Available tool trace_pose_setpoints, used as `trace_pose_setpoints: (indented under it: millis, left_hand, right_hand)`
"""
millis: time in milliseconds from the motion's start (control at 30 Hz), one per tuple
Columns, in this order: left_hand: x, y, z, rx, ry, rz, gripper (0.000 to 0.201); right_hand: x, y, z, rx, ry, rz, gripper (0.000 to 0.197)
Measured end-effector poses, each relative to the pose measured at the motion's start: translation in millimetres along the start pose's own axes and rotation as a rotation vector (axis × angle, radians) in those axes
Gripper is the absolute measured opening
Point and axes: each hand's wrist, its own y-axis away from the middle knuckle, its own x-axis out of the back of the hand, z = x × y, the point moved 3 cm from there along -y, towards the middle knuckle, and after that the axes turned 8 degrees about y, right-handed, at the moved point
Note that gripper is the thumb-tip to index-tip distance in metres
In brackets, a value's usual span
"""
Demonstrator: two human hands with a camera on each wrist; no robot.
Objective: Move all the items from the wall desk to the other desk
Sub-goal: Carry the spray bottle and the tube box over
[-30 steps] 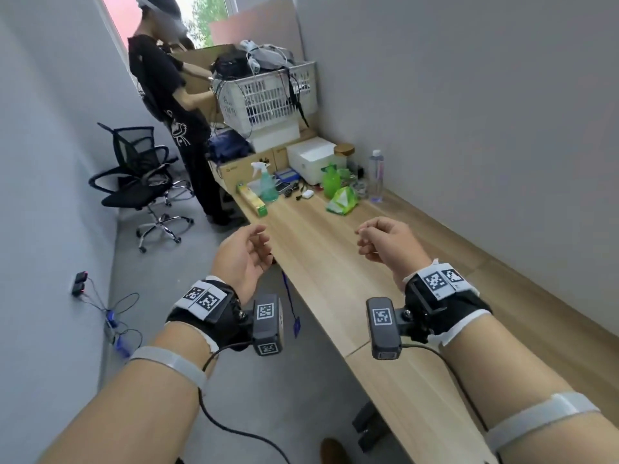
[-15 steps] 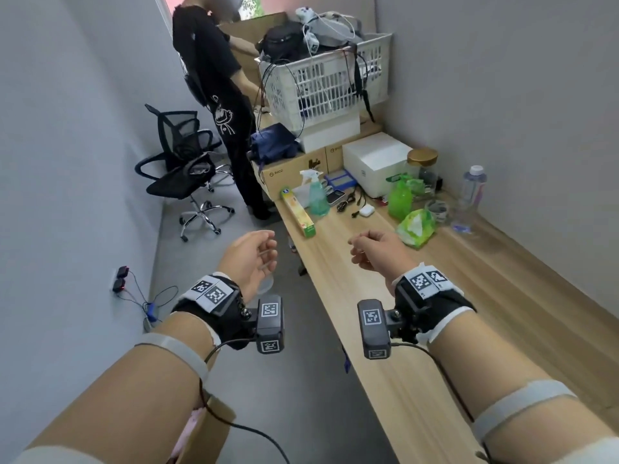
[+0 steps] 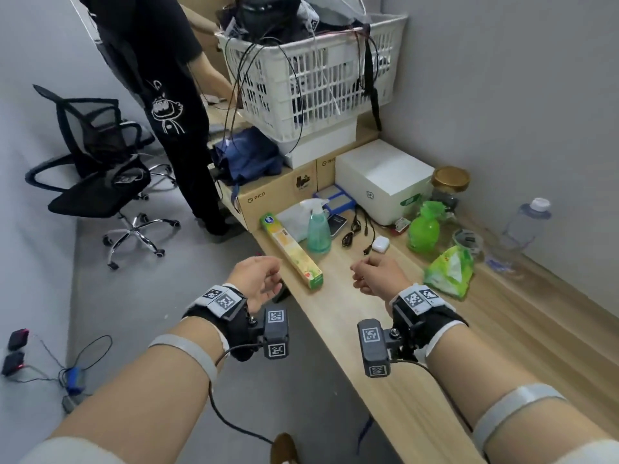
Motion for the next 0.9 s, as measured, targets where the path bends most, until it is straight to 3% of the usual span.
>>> trace_pose_setpoints:
  millis: [167, 367, 467, 567, 700, 833, 900]
  left_hand:
    - [18.8, -89.6, 13.1, 0.129, -0.043, 0.05, 0.007]
    - [-2.0, -171.7, 2.8, 0.256, -0.108, 0.022, 0.014]
    - [-14.8, -202.9, 2.0, 0.28, -0.235, 0.037, 0.022]
    - [-26.4, -231.6, 1.7, 0.282, -0.367, 0.07, 0.048]
    - [-40.9, -257.9, 0.3, 0.249, -0.545, 0.148, 0.04]
    - [-52.0, -280.3, -14.8, 0.233, -0.658, 0.134, 0.067]
    - [-54.6, -280.9, -15.7, 0.25, -0.689, 0.106, 0.059]
  right_hand:
    - [-33.2, -59.6, -6.2, -0.112, 0.107, 0.016, 0.003]
    - [-53.6, -129.3, -4.1, -0.225, 0.185, 0.027, 0.031]
    - [-66.4, -169.4, -6.5, -0.189, 0.3, -0.004, 0.05]
    - [-76.6, -210.8, -8.9, -0.115, 0.413, -0.037, 0.067]
    - [-88.9, -253.3, -5.9, -0.018, 0.427, -0.005, 0.084]
    - [-100.0, -273.9, 2.1, 0.006, 0.392, -0.054, 0.08]
    - [-101.5, -276.0, 6.3, 0.005, 0.383, -0.061, 0.072]
